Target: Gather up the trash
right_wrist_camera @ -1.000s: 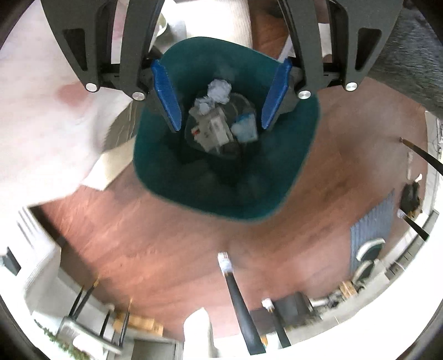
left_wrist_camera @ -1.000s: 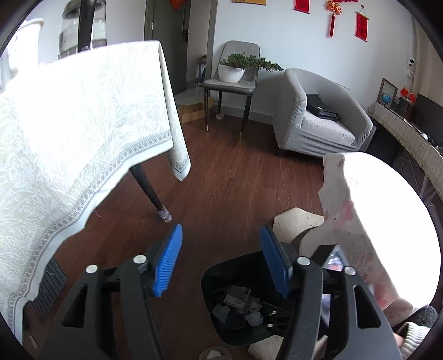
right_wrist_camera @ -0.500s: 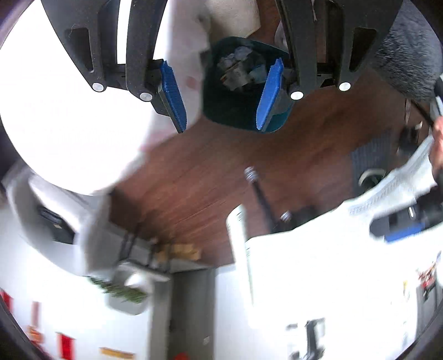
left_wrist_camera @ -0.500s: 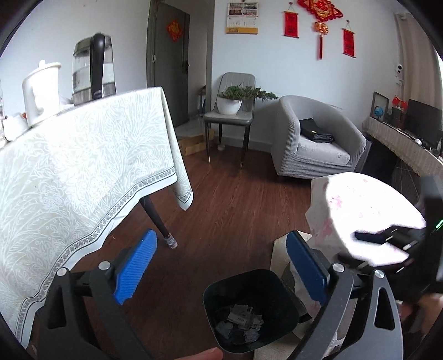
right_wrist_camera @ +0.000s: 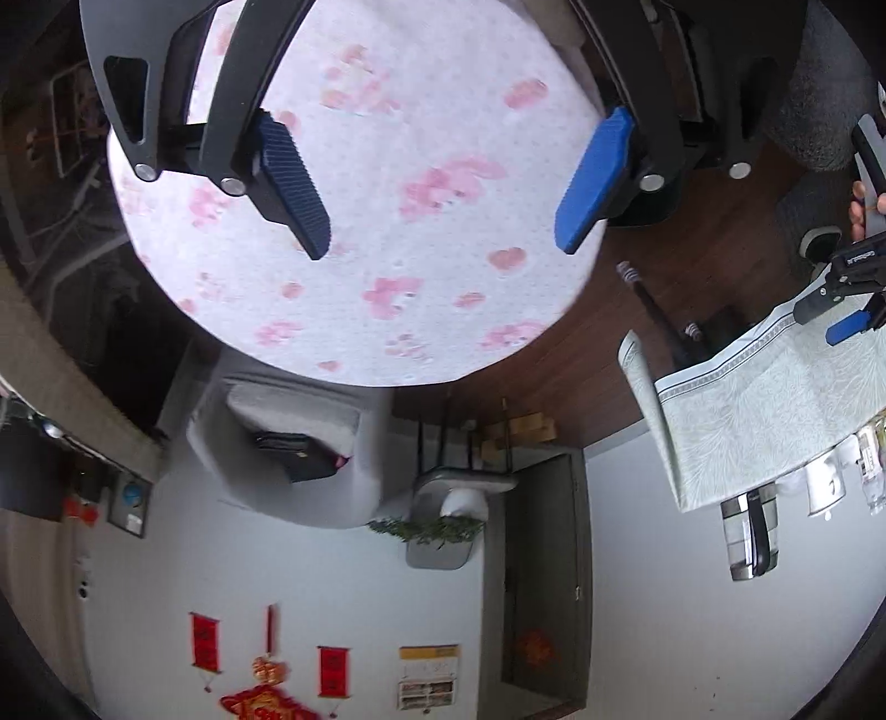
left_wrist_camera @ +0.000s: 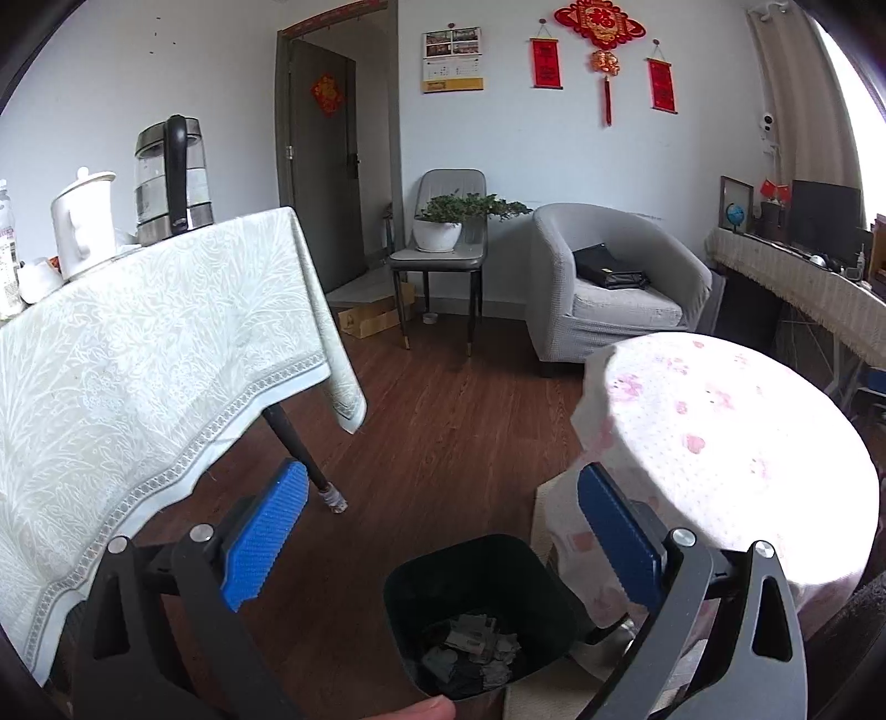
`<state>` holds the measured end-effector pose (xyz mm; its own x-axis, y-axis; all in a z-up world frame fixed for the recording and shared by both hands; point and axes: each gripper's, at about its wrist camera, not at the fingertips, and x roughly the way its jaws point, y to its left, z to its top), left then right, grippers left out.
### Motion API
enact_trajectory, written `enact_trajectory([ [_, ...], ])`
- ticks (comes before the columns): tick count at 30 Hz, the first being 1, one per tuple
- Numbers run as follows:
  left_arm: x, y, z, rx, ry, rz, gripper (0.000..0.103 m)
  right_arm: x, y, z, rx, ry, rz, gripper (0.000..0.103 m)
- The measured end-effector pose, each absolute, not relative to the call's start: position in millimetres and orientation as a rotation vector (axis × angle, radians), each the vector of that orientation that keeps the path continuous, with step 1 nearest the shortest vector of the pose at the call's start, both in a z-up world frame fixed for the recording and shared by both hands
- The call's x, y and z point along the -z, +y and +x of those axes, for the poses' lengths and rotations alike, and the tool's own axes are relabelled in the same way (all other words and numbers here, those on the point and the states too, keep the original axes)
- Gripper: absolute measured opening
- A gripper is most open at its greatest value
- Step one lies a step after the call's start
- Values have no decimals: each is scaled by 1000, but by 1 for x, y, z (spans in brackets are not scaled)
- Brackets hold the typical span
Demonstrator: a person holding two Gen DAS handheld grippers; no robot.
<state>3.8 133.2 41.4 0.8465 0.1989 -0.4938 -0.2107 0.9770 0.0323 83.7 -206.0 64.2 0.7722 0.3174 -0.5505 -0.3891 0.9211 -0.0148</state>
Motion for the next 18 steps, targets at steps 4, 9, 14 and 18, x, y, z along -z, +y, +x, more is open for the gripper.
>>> enact_trajectory([
  [4,-34,117,3,-202,519,-9,100,-59,-248,71,-327,568,-81,99],
  [9,-25,98,4,-190,527,32,100,-39,-286,49,-260,555,-62,99],
  [14,-12,89,6,-190,560,17,100,-26,-298,40,-251,544,-39,99],
  [18,-12,86,4,-178,552,8,100,-23,-291,38,-275,538,-81,99],
])
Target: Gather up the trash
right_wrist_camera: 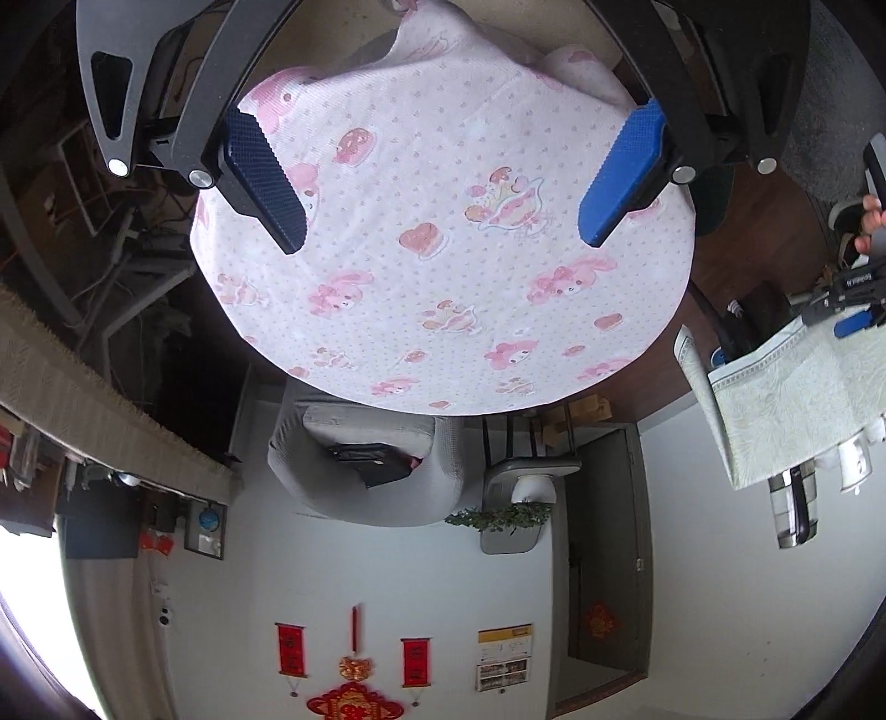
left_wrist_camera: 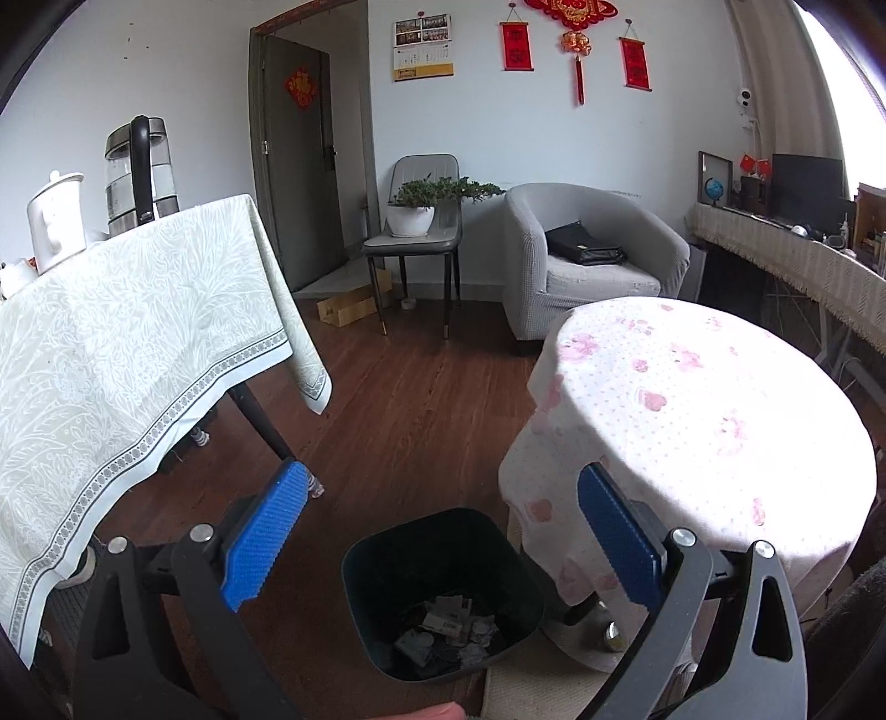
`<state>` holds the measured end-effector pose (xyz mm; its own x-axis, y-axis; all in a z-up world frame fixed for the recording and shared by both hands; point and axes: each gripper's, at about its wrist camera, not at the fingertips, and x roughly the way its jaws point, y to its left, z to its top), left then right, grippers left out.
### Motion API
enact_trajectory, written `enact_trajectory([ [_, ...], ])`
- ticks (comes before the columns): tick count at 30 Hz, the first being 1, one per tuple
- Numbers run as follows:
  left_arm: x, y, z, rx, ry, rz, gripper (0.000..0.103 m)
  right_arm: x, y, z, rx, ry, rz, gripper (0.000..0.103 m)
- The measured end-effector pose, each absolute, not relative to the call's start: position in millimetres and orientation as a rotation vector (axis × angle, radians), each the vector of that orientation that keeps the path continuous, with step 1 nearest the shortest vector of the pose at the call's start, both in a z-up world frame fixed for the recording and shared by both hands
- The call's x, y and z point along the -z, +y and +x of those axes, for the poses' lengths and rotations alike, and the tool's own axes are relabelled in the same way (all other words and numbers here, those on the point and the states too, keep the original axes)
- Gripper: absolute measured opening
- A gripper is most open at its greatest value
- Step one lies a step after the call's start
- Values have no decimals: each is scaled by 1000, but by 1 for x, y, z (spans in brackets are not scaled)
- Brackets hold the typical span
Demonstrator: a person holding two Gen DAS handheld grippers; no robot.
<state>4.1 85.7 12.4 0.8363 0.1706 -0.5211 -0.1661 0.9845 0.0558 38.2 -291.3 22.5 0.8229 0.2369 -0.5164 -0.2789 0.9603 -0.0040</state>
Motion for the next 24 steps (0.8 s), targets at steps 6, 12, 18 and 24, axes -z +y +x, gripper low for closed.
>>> enact_trajectory([
  [6,-7,83,5,-178,568,21,100,-19,-281,37,-301,532,-111,99],
  [12,-8,89,3,-177,561,-11,100,-19,-279,34,-327,523,-118,100],
  [18,-8,86,1,-168,552,1,100,-20,-279,34,-348,519,-114,99],
  [24,-9,85,-2,-162,548,7,100,-20,-278,33,-354,519,-113,99],
])
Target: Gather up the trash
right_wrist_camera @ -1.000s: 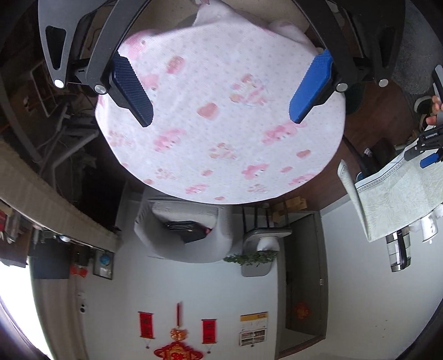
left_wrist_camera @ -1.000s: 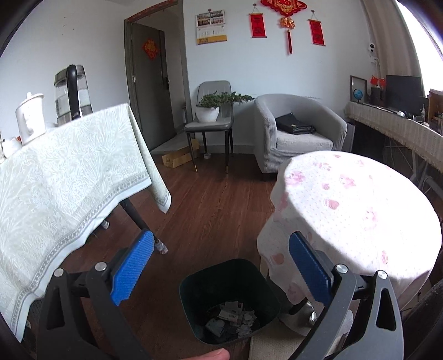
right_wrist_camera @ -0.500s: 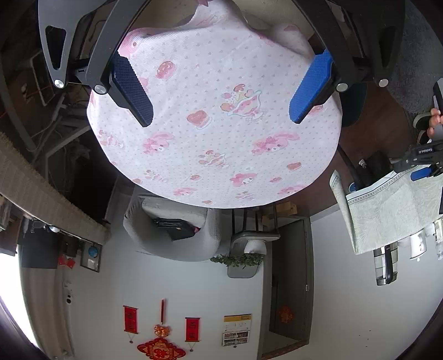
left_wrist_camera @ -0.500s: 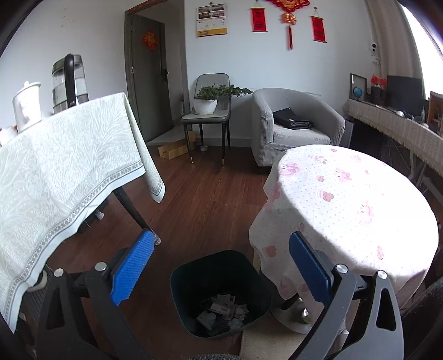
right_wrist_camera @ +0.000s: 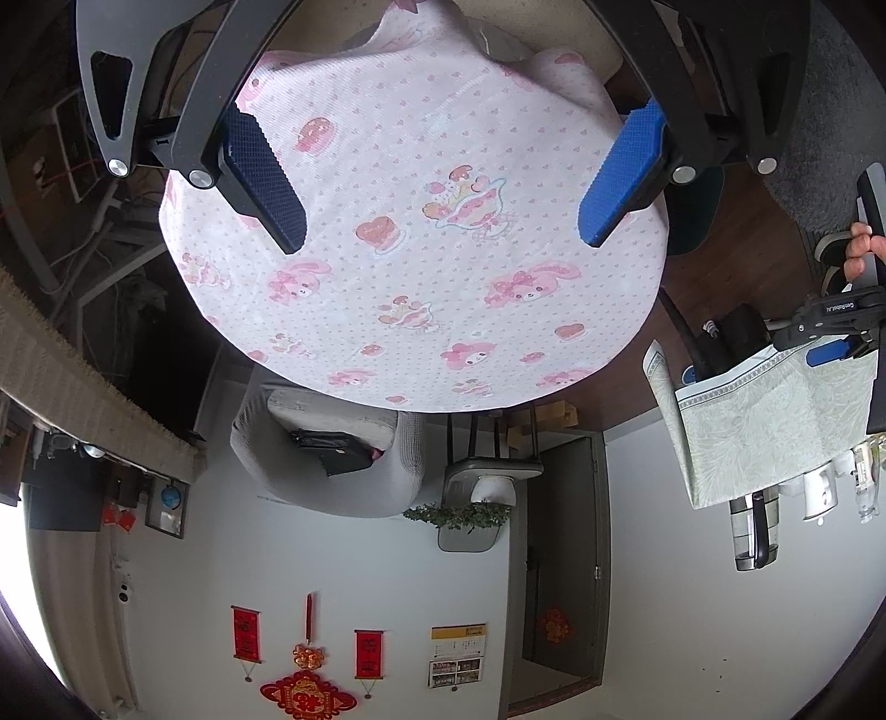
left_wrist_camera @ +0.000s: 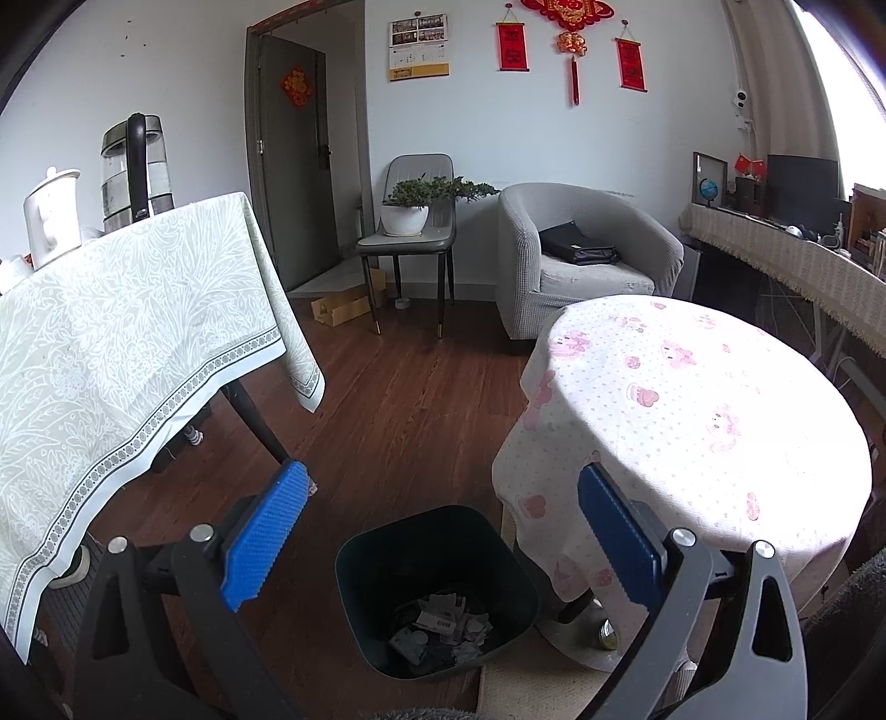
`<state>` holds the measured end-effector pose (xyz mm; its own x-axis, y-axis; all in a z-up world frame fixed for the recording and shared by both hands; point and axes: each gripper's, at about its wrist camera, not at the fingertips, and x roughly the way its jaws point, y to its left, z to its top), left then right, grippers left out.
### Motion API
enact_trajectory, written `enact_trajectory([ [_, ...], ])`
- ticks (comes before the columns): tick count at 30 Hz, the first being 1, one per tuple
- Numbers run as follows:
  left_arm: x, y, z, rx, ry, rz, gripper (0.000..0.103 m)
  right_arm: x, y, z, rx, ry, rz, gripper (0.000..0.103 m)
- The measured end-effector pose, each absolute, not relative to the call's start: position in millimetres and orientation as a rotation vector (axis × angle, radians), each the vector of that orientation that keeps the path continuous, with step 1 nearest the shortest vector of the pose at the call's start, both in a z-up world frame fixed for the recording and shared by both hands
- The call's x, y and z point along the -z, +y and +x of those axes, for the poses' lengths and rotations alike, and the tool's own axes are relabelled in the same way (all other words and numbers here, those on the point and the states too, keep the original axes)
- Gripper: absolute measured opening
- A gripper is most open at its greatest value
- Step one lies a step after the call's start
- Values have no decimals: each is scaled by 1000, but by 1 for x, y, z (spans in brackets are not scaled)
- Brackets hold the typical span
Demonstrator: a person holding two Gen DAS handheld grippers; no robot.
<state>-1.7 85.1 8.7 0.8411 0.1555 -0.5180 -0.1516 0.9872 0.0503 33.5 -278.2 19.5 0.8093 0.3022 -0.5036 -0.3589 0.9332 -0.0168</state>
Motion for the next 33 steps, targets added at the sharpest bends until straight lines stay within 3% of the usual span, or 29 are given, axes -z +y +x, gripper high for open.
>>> enact_trajectory([
  [33,-10,84,-1,-167,548,10,100,-20,-281,32,-357,515,-92,100],
])
